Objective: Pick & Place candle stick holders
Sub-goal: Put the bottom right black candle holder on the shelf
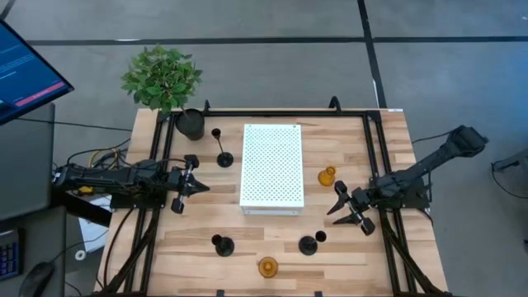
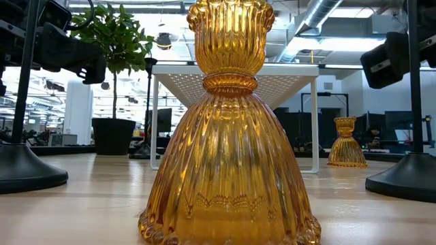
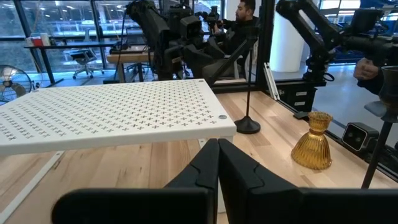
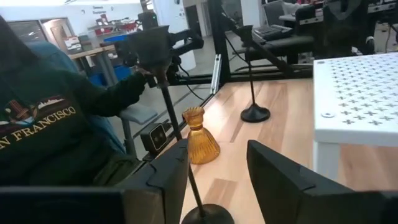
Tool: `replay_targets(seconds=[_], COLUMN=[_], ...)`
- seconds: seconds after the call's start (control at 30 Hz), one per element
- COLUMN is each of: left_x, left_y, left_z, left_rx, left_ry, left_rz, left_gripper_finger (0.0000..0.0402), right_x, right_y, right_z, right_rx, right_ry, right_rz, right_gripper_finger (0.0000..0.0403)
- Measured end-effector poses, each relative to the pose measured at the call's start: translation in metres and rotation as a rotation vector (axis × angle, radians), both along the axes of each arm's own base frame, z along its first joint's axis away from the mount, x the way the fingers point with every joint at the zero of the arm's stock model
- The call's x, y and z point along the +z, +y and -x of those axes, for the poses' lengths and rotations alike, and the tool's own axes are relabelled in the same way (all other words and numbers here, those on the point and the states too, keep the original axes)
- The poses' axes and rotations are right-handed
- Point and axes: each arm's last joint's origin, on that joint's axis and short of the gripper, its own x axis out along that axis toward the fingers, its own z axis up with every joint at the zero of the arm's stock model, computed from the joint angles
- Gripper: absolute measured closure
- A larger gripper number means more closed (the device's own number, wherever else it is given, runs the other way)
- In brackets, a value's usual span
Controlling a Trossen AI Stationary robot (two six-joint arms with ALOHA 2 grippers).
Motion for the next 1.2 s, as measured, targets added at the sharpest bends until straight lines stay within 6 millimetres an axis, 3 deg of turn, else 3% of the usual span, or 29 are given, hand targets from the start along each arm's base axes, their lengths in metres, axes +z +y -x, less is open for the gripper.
replay_targets(seconds=[0.2,0.63,1.0,1.2], left_x=[0.0,0.0,0.0,0.0], left_y=[0.0,0.0,0.0,0.0], left_z=[0.0,0.0,0.0,0.0], left_rx=[0.0,0.0,0.0,0.0], left_ry=[-0.001,-0.004,-0.004,-0.005], left_rz=[0.0,0.0,0.0,0.0], left_gripper_finger=[0.0394,0.0394,0.0394,0.0394], right_x=[-0.001,-0.001,-0.001,-0.008], right_y=[0.01,0.049,0.066,0.065], right_z=[-0.01,-0.064,-0.063,-0.061], right_rx=[0.026,0.06,0.113,0.11], right_ry=[-0.004,0.127,0.176,0.232], right_rz=[-0.003,0.074,0.009,0.047], right_gripper_finger=[0.0268,0.0278,0.028,0.028])
